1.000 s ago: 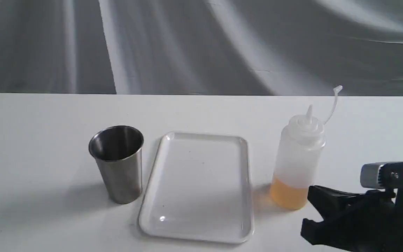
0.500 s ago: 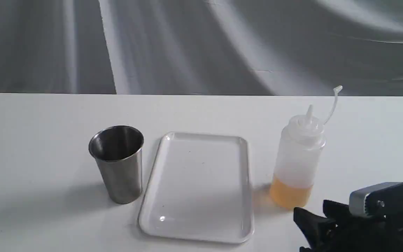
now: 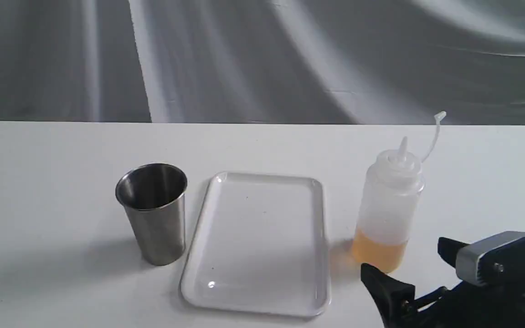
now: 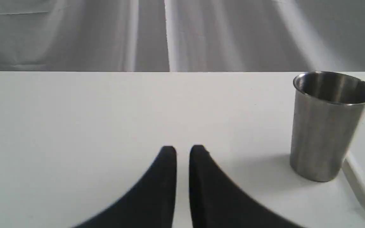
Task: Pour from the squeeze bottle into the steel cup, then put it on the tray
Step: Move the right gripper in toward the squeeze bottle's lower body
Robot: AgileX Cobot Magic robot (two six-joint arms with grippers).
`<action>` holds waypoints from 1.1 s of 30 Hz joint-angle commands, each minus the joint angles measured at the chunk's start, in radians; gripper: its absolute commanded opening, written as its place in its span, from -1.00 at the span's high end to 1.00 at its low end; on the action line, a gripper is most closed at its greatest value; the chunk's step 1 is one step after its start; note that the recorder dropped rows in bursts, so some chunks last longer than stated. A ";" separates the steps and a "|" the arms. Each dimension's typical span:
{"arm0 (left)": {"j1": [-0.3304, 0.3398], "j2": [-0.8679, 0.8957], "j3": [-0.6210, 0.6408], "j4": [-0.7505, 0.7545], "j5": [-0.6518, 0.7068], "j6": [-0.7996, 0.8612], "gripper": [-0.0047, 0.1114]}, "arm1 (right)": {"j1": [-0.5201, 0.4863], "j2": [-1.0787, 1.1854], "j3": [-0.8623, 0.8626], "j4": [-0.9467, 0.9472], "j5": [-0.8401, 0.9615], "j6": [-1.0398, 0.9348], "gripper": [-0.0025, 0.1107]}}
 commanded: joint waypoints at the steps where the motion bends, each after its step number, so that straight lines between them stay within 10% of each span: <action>1: -0.002 -0.003 0.004 0.000 -0.007 -0.007 0.78 | 0.004 0.001 -0.019 0.023 -0.020 -0.050 -0.89; 33: -0.002 -0.003 0.004 0.000 -0.007 -0.003 0.78 | -0.003 0.306 -0.169 0.107 -0.110 -0.090 -0.89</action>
